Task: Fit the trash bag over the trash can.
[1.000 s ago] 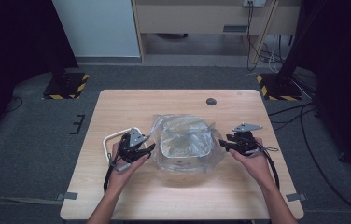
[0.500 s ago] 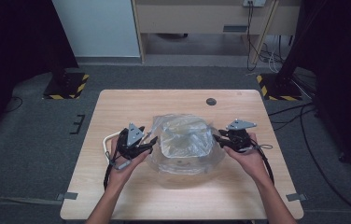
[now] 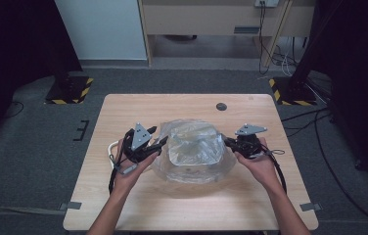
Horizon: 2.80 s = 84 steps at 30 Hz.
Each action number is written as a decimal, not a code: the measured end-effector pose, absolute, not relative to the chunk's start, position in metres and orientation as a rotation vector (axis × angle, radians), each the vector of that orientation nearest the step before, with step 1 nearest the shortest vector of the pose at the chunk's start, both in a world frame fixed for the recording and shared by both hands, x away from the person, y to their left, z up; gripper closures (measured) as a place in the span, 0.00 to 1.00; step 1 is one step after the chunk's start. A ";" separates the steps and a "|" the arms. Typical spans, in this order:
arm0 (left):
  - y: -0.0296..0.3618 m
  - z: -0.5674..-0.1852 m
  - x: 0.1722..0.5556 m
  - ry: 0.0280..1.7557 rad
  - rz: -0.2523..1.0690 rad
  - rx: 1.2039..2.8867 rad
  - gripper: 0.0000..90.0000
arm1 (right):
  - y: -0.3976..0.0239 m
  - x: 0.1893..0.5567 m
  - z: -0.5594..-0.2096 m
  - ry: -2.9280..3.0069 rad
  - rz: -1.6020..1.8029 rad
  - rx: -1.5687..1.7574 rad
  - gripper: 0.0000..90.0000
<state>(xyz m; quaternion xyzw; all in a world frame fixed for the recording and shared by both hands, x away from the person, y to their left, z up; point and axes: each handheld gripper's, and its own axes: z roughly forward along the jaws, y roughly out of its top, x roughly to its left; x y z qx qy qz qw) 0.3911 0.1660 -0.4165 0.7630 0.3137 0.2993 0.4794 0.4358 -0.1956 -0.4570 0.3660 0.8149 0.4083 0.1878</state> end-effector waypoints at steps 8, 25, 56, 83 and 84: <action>0.165 -0.417 0.397 0.809 0.704 1.863 0.94 | -0.195 0.434 -0.458 2.288 1.158 1.034 0.98; 0.169 -0.459 0.427 0.983 0.623 2.127 0.98 | -0.201 0.440 -0.485 2.384 1.035 1.135 1.00; 0.172 -0.467 0.407 0.915 0.675 2.031 0.56 | -0.228 0.423 -0.474 2.279 1.092 1.203 0.50; 0.168 -0.425 0.380 0.789 0.715 1.926 0.46 | -0.244 0.394 -0.408 2.176 1.227 1.125 0.59; 0.168 -0.424 0.379 0.788 0.715 1.925 0.46 | -0.243 0.394 -0.408 2.177 1.226 1.118 0.59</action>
